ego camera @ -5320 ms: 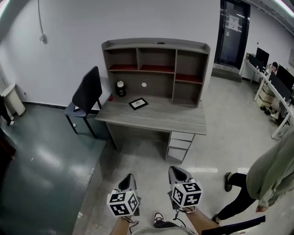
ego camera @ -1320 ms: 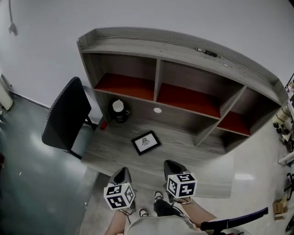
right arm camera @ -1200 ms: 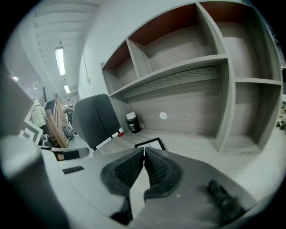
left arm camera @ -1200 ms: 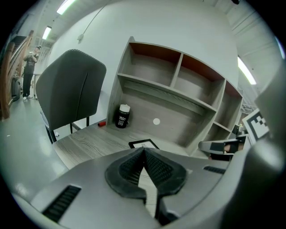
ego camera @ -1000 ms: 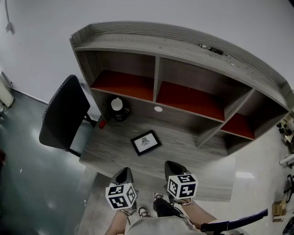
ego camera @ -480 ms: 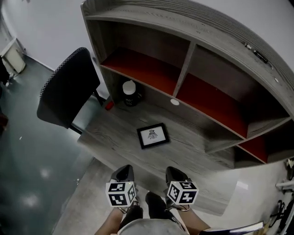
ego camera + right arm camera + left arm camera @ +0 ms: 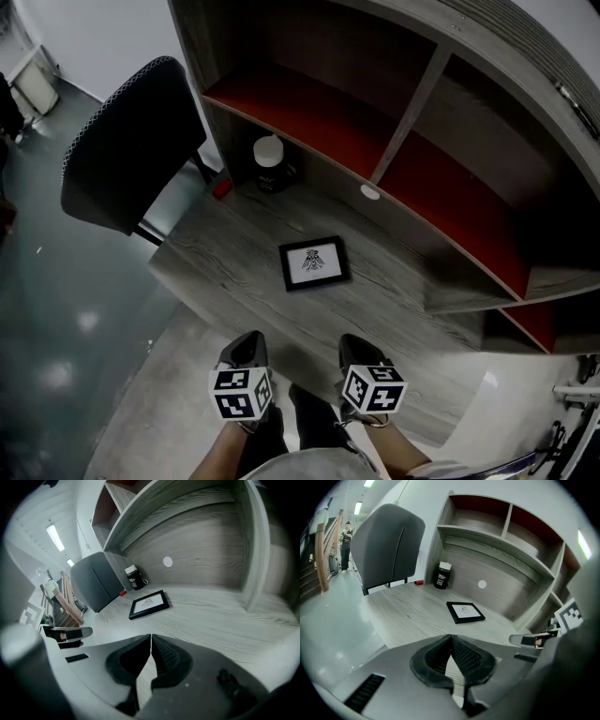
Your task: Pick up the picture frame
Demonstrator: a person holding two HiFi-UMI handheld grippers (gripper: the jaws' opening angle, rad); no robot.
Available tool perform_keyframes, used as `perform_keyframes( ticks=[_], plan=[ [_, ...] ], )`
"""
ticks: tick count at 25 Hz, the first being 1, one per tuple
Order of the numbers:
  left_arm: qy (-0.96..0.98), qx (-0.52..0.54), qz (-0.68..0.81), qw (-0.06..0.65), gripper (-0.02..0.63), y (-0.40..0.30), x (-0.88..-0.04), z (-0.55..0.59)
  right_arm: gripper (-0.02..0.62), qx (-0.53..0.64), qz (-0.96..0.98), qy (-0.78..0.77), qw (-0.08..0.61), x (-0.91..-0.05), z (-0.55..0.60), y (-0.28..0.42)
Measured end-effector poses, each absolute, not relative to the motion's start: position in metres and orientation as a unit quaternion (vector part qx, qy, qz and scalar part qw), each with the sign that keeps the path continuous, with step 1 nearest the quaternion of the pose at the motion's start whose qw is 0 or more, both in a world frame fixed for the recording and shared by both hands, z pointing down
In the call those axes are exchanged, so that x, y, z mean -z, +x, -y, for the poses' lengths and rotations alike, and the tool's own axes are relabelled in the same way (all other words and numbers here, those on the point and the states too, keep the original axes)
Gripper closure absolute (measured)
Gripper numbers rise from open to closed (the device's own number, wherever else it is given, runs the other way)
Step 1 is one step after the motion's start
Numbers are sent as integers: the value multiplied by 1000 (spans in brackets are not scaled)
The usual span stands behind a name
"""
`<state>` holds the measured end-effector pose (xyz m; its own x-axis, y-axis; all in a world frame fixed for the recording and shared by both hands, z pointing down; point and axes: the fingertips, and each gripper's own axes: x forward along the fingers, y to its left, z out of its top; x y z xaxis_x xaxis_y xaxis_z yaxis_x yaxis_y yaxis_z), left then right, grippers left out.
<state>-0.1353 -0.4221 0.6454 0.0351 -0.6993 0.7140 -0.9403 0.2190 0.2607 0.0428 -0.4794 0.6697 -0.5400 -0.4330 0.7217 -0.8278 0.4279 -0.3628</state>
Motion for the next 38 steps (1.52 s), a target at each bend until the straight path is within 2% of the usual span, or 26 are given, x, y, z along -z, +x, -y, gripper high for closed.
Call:
perform_keyframes(
  ticks=[13,20,38],
  plan=[
    [599,-148,685,386,595,-144,-651,437,563,-353,816,381,256,-669,527,24],
    [593,-140,690,392,594,-148,-655,440,561,-305,828,389,263,-664,568,9],
    [579,-134,698,400,595,-164,-661,443,558,-285,829,395,273,-676,619,-10]
  ],
)
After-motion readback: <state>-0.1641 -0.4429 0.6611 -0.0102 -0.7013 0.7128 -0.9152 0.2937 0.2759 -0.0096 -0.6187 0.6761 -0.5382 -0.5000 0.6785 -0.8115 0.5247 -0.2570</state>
